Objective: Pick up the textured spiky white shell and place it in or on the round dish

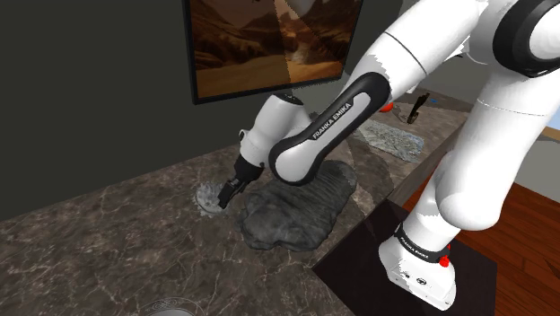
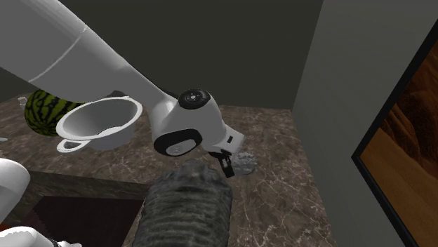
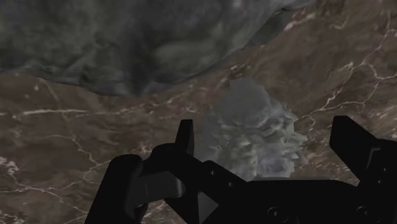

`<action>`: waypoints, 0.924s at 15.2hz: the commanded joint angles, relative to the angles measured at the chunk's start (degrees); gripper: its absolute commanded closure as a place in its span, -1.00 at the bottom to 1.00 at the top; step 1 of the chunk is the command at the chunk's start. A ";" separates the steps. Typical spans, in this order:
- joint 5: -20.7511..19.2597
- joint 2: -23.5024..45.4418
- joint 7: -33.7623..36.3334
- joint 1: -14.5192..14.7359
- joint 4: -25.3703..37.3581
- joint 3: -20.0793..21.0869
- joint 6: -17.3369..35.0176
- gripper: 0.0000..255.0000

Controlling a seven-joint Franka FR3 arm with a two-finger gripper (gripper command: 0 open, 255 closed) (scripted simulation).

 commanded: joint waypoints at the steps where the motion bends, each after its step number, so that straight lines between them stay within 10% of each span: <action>1: -1.17 1.71 1.15 0.54 -0.32 -0.58 2.94 -1.00; 12: -4.31 5.29 3.41 2.59 0.88 -2.84 5.25 -1.00; 13: -4.31 5.29 3.41 2.59 0.88 -2.84 5.25 1.00; 14: -4.31 5.29 3.41 2.59 0.88 -2.84 5.25 1.00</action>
